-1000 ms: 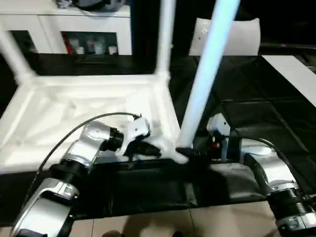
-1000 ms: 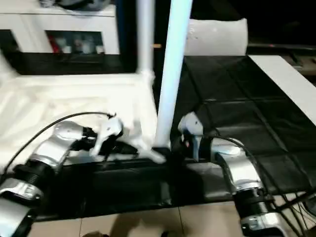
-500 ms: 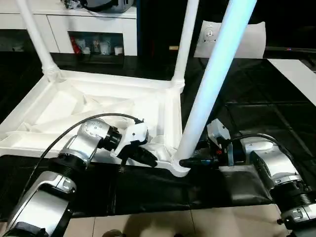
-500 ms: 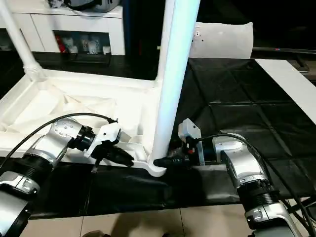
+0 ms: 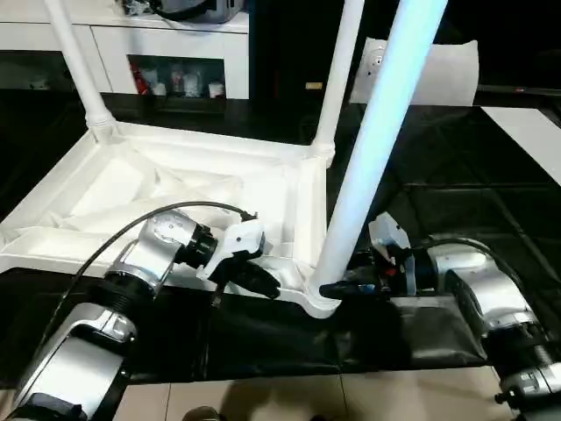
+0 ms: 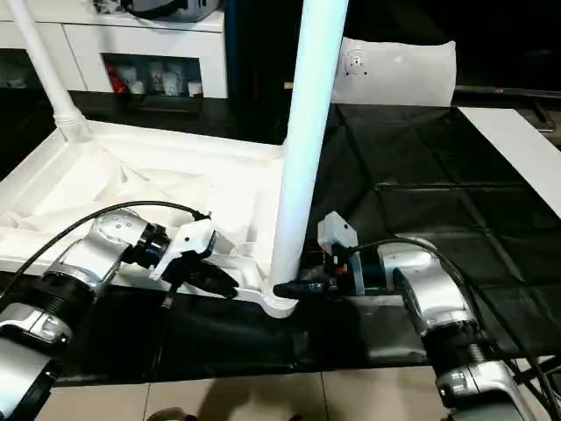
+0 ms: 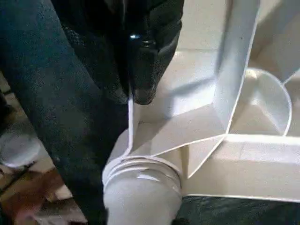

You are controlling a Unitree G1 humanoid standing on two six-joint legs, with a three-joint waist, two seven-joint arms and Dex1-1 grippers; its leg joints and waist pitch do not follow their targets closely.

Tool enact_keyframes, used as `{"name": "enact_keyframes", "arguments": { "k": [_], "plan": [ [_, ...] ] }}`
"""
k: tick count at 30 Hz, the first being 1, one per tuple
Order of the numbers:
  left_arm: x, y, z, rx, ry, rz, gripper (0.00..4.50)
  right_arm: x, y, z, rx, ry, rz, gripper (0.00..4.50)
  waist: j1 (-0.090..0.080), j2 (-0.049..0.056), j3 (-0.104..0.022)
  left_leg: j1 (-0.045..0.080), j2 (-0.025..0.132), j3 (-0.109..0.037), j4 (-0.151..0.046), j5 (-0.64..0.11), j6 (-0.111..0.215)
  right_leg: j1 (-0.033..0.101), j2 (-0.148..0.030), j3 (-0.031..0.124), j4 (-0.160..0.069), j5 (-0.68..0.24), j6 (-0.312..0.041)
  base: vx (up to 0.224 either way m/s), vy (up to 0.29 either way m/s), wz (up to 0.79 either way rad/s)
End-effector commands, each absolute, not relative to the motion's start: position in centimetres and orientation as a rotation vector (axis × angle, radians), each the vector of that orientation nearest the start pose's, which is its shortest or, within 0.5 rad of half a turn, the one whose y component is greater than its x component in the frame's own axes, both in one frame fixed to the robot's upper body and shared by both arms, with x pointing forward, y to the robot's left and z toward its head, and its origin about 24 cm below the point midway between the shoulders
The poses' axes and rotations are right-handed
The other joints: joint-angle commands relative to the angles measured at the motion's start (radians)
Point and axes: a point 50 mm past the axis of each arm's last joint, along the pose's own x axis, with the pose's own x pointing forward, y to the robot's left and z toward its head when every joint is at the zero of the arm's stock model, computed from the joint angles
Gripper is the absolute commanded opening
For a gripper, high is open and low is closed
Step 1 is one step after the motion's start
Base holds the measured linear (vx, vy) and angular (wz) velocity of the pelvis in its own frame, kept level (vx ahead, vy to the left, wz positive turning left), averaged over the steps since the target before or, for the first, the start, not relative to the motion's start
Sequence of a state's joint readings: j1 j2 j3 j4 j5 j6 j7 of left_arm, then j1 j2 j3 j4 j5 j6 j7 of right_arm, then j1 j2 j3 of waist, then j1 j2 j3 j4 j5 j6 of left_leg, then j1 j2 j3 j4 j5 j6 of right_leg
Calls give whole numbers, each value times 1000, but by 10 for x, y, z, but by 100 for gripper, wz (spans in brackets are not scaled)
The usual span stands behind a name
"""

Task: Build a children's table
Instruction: Rotate leg to tighten

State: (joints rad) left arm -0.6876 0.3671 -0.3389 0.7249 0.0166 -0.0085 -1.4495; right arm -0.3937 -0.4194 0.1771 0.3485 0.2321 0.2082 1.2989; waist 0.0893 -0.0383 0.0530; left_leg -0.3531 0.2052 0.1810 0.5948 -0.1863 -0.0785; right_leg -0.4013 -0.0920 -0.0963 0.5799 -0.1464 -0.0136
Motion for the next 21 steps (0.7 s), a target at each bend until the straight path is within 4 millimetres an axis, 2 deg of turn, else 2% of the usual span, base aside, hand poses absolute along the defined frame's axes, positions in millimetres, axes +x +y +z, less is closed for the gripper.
{"name": "enact_keyframes", "arguments": {
  "k": [1,2,3,4,5,6,7,8,9,10,11,12,13,14,15,16,17,18,19,20,21],
  "plan": [
    [324,119,58,397,461,-1468,0,282,-138,43,-96,385,1304,195,-13,3,-55,16,29,-10,-79,-329,10,38,-61,41,-82,-511,-151,0,0,0],
    [324,119,58,397,461,-1468,0,282,-138,43,-96,385,1304,195,-18,1,-54,15,28,-11,-80,-341,4,38,-61,39,-88,-551,-133,0,0,0],
    [326,116,58,381,449,-1431,0,285,-134,38,-112,388,1227,195,-21,2,-53,22,24,-14,-76,-360,1,34,-63,33,-101,-624,-98,0,0,0],
    [329,110,58,342,435,-1379,0,290,-127,33,-85,395,1128,194,-30,5,-51,24,20,-17,-74,-378,-4,29,-61,27,-110,-666,-76,-54,1,-2],
    [329,110,58,342,435,-1379,0,290,-127,33,-85,395,1128,194,-37,5,-49,24,21,-18,-74,-387,-10,27,-61,25,-113,-680,-68,-58,8,-4],
    [330,106,59,318,427,-1346,0,292,-123,30,-63,400,1066,194,-56,3,-47,26,14,-24,-67,-423,-12,26,-58,3,-131,-742,-31,-58,8,-4],
    [335,98,60,279,408,-1277,0,298,-115,26,-21,413,965,194,-63,7,-47,27,14,-27,-66,-436,-15,27,-57,-4,-135,-747,-26,-59,19,-6],
    [339,90,63,246,389,-1211,0,302,-107,23,18,422,878,194,-82,17,-45,38,20,-34,-66,-486,-21,25,-56,-25,-146,-739,-24,-56,35,-8],
    [344,84,66,224,369,-1143,0,306,-102,21,46,431,808,194,-91,22,-44,40,25,-39,-68,-522,-22,30,-54,-43,-154,-724,-21,-56,35,-8],
    [348,79,68,204,356,-1094,0,309,-96,21,65,431,761,193,-114,29,-43,25,44,-56,-88,-604,-26,65,-48,-72,-150,-659,-4,-67,44,-12],
    [348,77,69,200,353,-1083,0,310,-95,21,69,431,750,193,-115,44,-35,8,68,-65,-121,-680,-31,89,-40,-70,-109,-587,-14,-114,31,-7],
    [351,74,71,187,345,-1049,0,312,-91,21,80,430,720,193,-76,53,-28,-45,96,-28,-220,-844,-31,117,-8,-27,97,-175,-66,-114,31,-7],
    [355,69,74,167,326,-986,0,314,-85,23,90,422,689,193,-72,36,-27,-21,95,-20,-226,-839,-24,100,-7,3,113,-212,-58,0,0,0],
    [355,69,74,167,326,-986,0,314,-85,23,90,422,689,193,-69,9,-36,23,66,-9,-178,-767,-34,71,-25,41,72,-371,-47,61,-85,-2],
    [358,65,76,146,312,-937,0,316,-79,25,113,413,658,193,-77,-41,-27,107,-32,-5,51,-453,-34,-54,-103,14,-161,-1023,22,61,-85,-2],
    [361,61,79,125,293,-883,0,319,-74,28,128,407,618,193,-71,-44,-36,38,-31,-21,81,-196,5,2,-158,42,-167,-1182,60,75,-49,-35],
    [361,60,80,121,288,-872,0,320,-72,29,134,402,612,193,-54,-24,-45,-5,-16,-36,34,-142,9,57,-164,56,-132,-1085,42,83,20,-29],
    [362,58,81,115,281,-854,0,321,-70,31,144,395,604,193,-42,-3,-60,-21,11,-45,-46,-109,-5,70,-105,36,-91,-760,-6,83,20,-29],
    [362,56,82,111,277,-842,0,321,-67,33,148,384,604,193,-55,3,-61,-18,19,-48,-67,-155,-8,57,-62,32,-57,-522,-58,50,11,0],
    [362,55,82,112,277,-840,0,322,-66,34,149,376,602,228,-54,8,-63,-6,25,-46,-68,-169,-7,50,-62,38,-52,-433,-91,0,0,0],
    [360,55,81,127,280,-851,0,321,-67,36,151,362,602,263,-61,6,-63,-7,25,-40,-72,-171,14,57,-61,42,-45,-319,-151,0,0,0]
  ]
}}
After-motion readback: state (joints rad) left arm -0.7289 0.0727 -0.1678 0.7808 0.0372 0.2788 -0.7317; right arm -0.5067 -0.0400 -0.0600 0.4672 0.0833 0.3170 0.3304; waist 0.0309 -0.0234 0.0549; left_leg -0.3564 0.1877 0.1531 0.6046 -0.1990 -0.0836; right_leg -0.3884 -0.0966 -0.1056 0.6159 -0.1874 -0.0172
